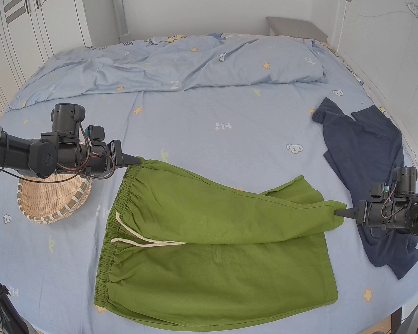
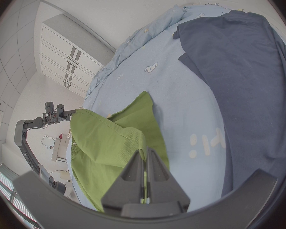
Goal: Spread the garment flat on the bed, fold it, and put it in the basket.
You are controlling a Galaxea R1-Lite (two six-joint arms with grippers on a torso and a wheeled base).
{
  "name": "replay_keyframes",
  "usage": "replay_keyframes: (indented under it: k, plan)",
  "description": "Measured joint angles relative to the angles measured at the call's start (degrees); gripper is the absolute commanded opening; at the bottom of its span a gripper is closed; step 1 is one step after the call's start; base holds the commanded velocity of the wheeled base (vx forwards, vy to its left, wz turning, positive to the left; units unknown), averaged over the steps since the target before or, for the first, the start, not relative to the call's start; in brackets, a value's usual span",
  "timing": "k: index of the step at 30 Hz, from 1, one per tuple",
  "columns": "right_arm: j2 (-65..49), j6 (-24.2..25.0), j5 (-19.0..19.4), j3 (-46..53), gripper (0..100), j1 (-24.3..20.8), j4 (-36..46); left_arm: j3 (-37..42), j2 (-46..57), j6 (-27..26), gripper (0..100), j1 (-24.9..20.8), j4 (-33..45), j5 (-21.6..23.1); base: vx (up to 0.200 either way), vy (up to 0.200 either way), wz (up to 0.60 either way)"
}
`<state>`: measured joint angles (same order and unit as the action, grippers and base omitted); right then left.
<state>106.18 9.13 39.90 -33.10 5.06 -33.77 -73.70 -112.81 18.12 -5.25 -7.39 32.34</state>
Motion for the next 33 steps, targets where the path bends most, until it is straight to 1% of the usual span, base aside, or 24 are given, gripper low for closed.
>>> replay_keyframes:
  k: [4, 8, 11, 17, 20, 23, 26, 33]
  plan:
    - [-3.07, 0.8, -0.05, 0.33, 0, -0.95, 0.95, 0.33, 0.16, 0.02, 0, 0.22, 0.04, 0.01, 0.0, 0.0, 0.0]
    - [-9.11, 2.02, -0.18, 0.57, 0, -3.0, 4.1, 0.78, 0.49, 0.05, 0, 0.74, 0.04, 0.01, 0.0, 0.0, 0.0]
    - [-14.97, 2.61, -0.38, 0.3, 0, -5.27, 8.64, 1.49, 1.07, 0.05, 0, 1.32, 0.02, 0.04, 0.0, 0.0, 0.0]
    - [-26.14, 3.07, -0.63, -2.49, 0, -9.83, 21.54, 2.95, 2.72, 0.11, 0, 1.97, 0.02, 0.06, 0.0, 0.0, 0.0]
    - [-30.83, 3.23, -0.76, -3.89, 0, -12.02, 24.86, 3.54, 3.57, 0.11, 0, 2.21, 0.04, 0.04, 0.0, 0.0, 0.0]
    - [-34.46, 3.32, -0.79, -4.5, 0, -13.81, 27.26, 3.84, 4.24, 0.13, 0, 2.62, 0.02, 0.01, 0.0, 0.0, 0.0]
    - [-37.19, 3.32, -0.82, -4.91, 0, -14.62, 28.82, 4.02, 4.77, 0.13, 0, 3.15, 0.02, 0.01, 0.0, 0.0, 0.0]
    - [-38.07, 3.12, -0.88, -5.44, 0, -14.53, 28.42, 4.24, 5.38, 0.16, 0, 3.8, 0.04, 0.01, 0.0, 0.0, 0.0]
